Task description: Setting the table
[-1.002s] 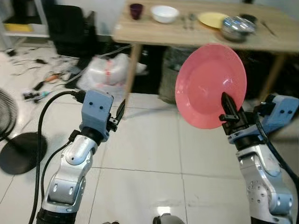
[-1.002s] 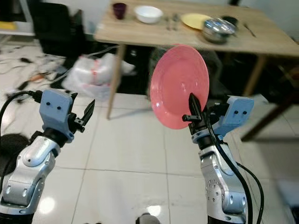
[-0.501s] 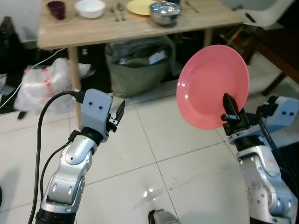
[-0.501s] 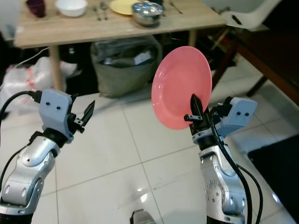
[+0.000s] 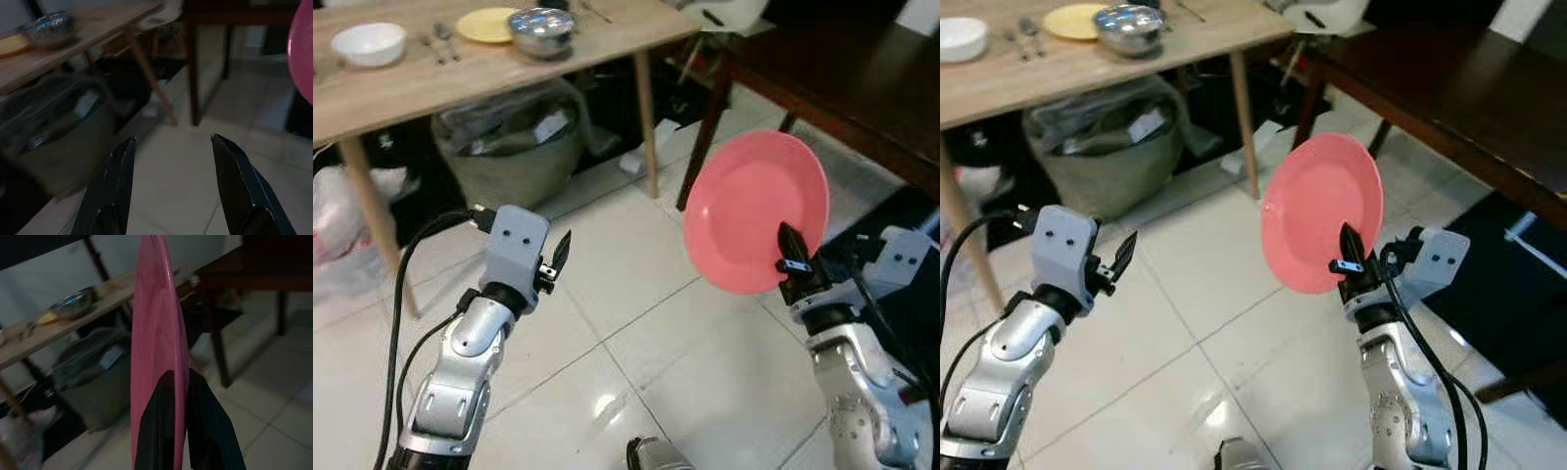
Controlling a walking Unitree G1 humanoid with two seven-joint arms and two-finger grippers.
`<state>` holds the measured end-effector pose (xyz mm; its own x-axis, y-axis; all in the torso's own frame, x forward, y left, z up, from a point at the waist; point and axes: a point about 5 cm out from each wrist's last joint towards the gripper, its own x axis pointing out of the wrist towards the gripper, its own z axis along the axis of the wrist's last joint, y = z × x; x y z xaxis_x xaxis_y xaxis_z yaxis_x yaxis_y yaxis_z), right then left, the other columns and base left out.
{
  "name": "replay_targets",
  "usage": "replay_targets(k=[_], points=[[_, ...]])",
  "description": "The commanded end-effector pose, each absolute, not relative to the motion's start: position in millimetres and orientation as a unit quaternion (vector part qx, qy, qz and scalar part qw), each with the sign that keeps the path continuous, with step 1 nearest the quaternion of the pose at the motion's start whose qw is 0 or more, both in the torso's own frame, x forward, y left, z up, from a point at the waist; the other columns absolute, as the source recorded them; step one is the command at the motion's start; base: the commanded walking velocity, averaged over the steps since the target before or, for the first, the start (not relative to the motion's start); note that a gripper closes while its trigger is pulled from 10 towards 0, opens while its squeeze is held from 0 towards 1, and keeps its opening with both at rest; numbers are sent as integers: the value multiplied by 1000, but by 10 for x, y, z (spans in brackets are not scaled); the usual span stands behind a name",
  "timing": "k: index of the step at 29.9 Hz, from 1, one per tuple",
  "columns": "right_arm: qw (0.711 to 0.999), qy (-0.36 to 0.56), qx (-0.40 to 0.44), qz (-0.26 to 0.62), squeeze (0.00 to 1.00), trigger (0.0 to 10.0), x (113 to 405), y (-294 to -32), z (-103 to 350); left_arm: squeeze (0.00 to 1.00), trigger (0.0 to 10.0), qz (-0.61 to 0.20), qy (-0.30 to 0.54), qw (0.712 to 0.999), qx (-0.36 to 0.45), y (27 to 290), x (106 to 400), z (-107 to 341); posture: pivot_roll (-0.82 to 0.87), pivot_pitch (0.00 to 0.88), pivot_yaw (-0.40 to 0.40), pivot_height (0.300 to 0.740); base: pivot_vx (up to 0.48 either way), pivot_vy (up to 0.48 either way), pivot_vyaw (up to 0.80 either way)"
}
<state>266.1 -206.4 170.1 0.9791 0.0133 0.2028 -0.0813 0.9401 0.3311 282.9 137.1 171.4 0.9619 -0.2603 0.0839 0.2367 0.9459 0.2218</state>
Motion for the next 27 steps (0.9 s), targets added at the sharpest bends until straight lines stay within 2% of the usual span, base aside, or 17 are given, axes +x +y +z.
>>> replay_targets(k=[1, 13, 22, 27], points=[[979, -104, 174, 20, 0, 10000, 2657, -2092, 1722, 0, 10000, -128, -49, 984, 110, 1373, 2817, 1672, -149, 38, 40, 740, 0, 0, -800], [978, -111, 175, 22, 0, 10000, 2652, -2092, 1753, 0, 10000, -136, -52, 984, 106, 1343, 2819, 1682, -149, 38, 40, 740, 0, 0, -800], [977, -115, 176, 23, 0, 10000, 2648, -2105, 1787, 0, 10000, -144, -32, 988, 45, 1310, 2817, 1683, -158, 41, 41, 740, 0, 0, -800], [977, -116, 177, 23, 0, 10000, 2651, -2106, 1794, 0, 10000, -146, -35, 988, 42, 1307, 2823, 1705, -160, 37, 40, 740, 0, 0, -800]])
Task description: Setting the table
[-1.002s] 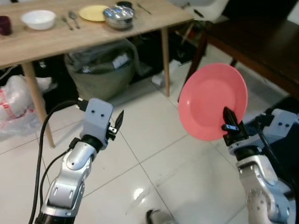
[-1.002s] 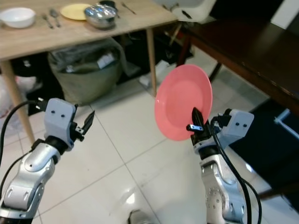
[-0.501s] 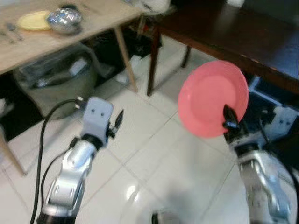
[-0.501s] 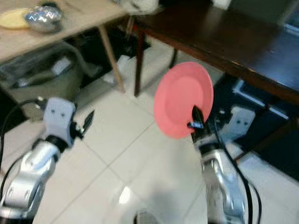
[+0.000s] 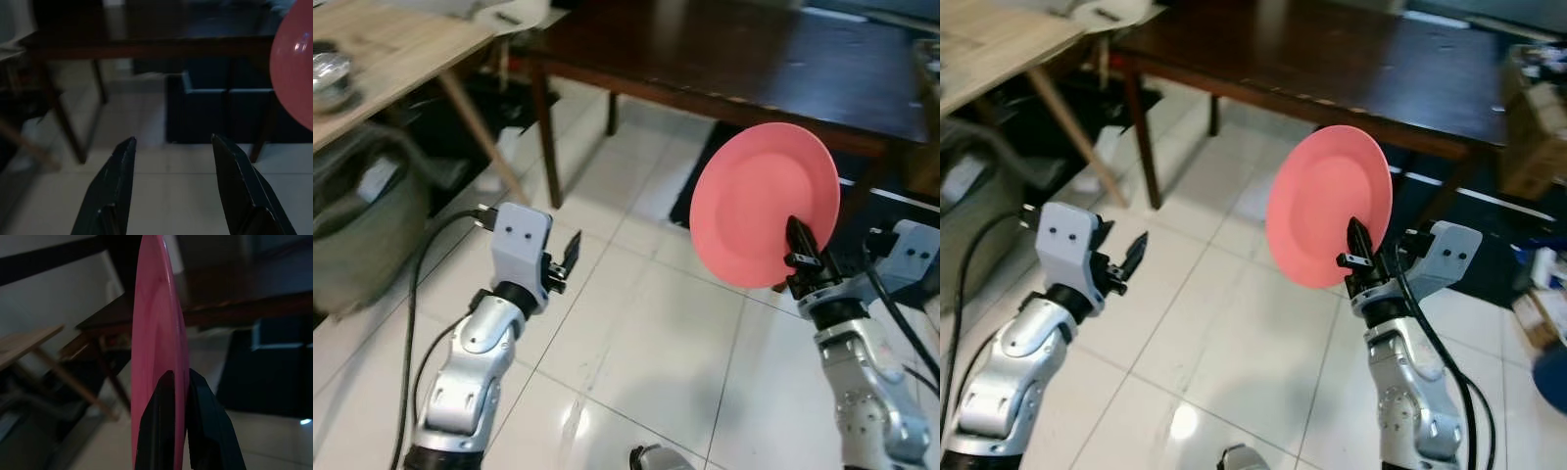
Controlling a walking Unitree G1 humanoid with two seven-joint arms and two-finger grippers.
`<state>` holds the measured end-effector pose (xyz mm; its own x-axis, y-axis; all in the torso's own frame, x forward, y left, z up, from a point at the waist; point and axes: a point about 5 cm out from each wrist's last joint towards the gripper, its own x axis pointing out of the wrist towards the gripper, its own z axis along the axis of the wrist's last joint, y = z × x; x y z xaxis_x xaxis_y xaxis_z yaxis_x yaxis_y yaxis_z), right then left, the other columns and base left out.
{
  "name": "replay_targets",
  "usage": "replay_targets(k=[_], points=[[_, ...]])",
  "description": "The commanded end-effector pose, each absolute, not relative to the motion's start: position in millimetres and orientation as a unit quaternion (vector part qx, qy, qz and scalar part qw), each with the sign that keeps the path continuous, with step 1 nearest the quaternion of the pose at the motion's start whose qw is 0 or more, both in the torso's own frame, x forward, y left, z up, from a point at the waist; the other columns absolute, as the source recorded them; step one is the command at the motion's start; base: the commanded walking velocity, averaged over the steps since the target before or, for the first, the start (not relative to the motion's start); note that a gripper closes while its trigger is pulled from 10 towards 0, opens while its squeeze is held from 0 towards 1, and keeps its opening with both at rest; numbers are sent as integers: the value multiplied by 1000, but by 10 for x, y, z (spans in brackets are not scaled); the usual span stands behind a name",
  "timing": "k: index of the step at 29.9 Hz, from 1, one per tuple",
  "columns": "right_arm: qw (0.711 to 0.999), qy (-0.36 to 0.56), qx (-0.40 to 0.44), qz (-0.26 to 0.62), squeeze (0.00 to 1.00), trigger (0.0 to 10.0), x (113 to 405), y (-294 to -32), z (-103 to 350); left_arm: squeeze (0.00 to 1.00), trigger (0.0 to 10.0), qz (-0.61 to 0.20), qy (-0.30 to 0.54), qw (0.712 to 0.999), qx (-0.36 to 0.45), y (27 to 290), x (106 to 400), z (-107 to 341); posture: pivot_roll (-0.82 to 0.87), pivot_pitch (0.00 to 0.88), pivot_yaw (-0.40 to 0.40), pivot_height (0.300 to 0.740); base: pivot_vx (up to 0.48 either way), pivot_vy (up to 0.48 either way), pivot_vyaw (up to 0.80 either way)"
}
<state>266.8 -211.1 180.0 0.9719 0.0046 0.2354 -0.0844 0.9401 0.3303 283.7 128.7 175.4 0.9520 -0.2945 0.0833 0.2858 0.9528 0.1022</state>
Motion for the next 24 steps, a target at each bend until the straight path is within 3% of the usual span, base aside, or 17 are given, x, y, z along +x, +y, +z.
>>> replay_targets(k=[1, 24], points=[[977, -116, 176, 23, 0, 10000, 2651, -2107, 1794, 0, 10000, -146, -35, 988, 40, 1301, 2827, 1706, -161, 36, 41, 740, 0, 0, -800], [977, -117, 176, 23, 0, 10000, 2648, -2119, 1813, 0, 10000, -168, -49, 983, 55, 1240, 2858, 1756, -173, 30, 42, 740, 0, 0, -800]])
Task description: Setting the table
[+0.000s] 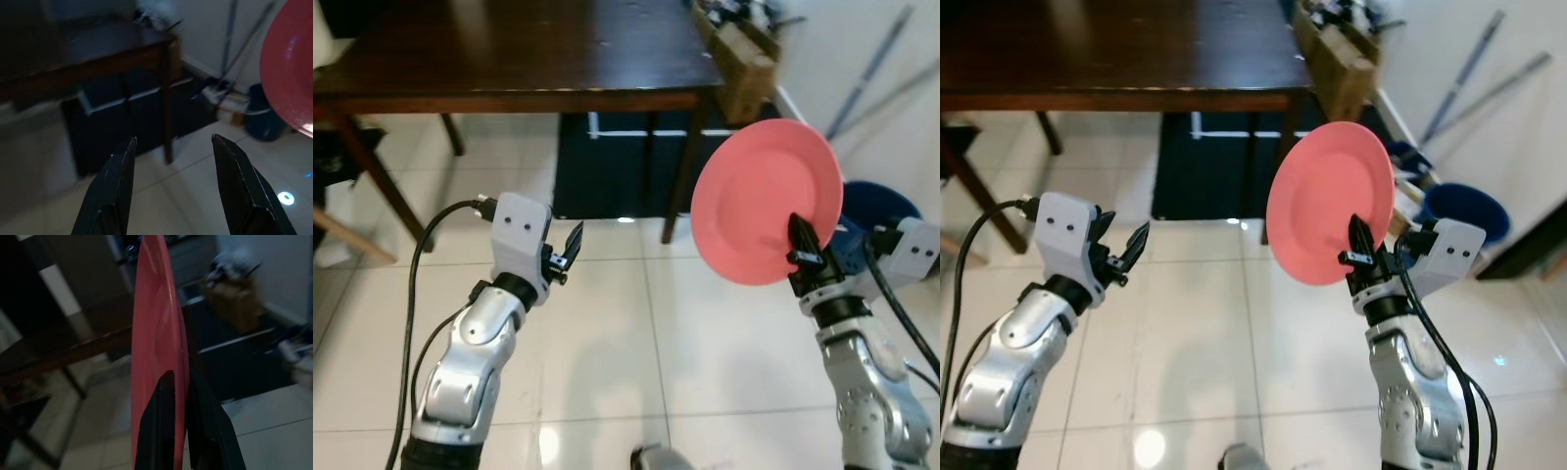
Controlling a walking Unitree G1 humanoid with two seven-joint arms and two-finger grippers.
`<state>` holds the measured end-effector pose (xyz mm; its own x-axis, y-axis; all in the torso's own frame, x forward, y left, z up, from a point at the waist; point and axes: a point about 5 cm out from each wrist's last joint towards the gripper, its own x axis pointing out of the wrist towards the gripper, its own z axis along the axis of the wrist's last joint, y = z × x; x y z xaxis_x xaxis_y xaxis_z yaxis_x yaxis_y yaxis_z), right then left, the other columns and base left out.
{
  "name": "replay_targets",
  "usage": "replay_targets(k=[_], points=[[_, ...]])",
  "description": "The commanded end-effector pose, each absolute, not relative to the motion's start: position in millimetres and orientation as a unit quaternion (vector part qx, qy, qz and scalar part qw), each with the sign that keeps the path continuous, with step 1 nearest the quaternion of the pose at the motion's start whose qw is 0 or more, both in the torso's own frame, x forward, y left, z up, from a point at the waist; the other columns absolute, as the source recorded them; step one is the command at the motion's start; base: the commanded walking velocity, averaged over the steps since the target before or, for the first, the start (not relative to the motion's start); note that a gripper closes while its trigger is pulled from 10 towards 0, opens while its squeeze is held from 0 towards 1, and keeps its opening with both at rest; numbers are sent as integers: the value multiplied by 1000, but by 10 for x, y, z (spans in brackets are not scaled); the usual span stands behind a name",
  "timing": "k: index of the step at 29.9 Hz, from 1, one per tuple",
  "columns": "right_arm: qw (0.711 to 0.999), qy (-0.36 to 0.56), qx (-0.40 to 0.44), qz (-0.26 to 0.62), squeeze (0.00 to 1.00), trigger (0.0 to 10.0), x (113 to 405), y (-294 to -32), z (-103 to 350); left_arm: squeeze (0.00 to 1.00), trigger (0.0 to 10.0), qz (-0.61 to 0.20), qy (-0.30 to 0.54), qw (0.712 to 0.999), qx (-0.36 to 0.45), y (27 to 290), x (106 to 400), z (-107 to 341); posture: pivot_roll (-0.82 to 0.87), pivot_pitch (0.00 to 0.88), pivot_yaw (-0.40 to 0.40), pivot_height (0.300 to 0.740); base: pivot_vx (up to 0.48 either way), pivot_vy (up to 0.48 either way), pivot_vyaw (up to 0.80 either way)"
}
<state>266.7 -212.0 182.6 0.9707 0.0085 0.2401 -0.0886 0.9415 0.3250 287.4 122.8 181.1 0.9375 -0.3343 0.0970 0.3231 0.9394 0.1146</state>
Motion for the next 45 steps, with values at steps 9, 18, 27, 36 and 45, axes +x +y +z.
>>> replay_targets(k=[9, 18, 27, 36, 45], points=[[969, -144, 196, 43, 0, 10000, 2633, -2087, 1915, 0, 10000, -173, -62, 982, 48, 1225, 2859, 1783, -175, 35, 46, 740, 0, 0, -533], [963, -152, 207, 77, 0, 10000, 2619, -2008, 1976, 27, 10000, -139, -84, 984, 75, 1240, 2916, 1817, -175, 36, 43, 740, 395, 0, 0], [964, -148, 210, 72, 0, 10000, 2616, -2034, 1946, 8, 10000, -152, -91, 981, 78, 1187, 2885, 1822, -175, 38, 43, 740, 480, 0, 0], [966, -142, 207, 68, 0, 10000, 2614, -2054, 1924, 0, 10000, -162, -97, 979, 78, 1130, 2872, 1834, -178, 39, 43, 740, 480, 0, 0], [965, -141, 206, 75, 0, 10000, 2615, -2033, 1922, 8, 10000, -173, -100, 977, 80, 1091, 2862, 1835, -181, 37, 46, 740, 480, 0, 0]])
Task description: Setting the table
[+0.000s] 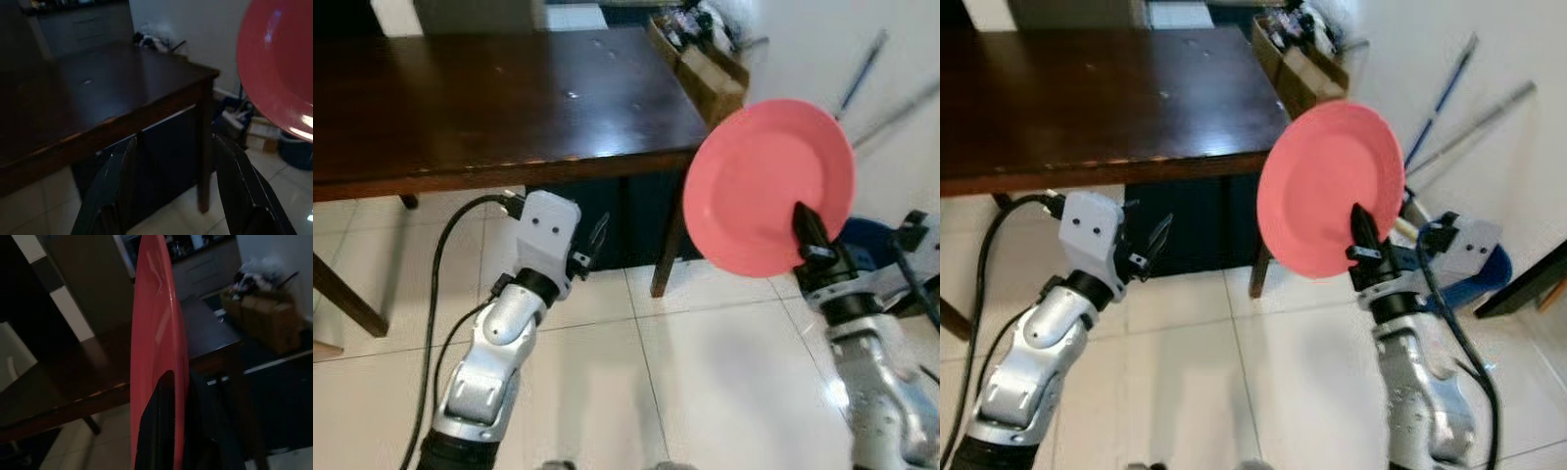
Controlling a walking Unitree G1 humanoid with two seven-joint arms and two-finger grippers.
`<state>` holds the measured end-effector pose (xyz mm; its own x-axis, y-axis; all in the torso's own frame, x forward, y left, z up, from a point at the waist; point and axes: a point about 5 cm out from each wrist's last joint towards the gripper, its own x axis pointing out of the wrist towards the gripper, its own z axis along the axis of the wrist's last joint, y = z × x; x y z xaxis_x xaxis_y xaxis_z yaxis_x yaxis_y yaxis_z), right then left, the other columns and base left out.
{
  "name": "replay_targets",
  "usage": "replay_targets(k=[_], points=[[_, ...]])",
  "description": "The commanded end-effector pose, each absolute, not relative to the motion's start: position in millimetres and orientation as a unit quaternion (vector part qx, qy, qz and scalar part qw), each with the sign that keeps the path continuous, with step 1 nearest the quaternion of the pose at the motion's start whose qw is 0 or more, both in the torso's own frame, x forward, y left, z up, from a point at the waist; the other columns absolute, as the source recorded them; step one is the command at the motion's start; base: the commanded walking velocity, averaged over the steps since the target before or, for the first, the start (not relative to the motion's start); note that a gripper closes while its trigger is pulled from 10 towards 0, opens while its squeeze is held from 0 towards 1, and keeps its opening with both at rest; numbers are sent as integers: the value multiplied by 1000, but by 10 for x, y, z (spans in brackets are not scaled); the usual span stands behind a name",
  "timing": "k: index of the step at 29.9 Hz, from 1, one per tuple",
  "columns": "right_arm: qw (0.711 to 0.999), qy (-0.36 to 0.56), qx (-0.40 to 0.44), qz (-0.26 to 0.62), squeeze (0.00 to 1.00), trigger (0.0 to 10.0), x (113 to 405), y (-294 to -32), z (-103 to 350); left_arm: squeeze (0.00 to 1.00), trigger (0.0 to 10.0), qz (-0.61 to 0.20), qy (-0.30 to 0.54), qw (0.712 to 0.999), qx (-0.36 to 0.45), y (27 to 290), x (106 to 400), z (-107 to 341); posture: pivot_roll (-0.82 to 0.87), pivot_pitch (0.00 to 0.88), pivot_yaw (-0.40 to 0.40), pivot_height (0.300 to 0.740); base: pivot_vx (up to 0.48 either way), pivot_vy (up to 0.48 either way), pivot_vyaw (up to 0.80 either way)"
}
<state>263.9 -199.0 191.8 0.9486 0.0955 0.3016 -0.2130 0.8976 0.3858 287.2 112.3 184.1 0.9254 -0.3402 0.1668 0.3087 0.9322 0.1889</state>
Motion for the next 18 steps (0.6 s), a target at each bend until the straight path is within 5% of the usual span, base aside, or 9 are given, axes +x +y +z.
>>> replay_targets(k=[1, 18], points=[[965, -140, 206, 83, 0, 10000, 2614, -2012, 1925, 4, 10000, -173, -100, 976, 81, 1091, 2863, 1836, -182, 38, 47, 740, 480, 0, 0], [954, -116, 205, 187, 0, 10000, 2825, -1682, 1966, 8, 10000, -124, -94, 985, 73, 1223, 2813, 1785, -126, 45, -18, 740, 473, 0, 0]])
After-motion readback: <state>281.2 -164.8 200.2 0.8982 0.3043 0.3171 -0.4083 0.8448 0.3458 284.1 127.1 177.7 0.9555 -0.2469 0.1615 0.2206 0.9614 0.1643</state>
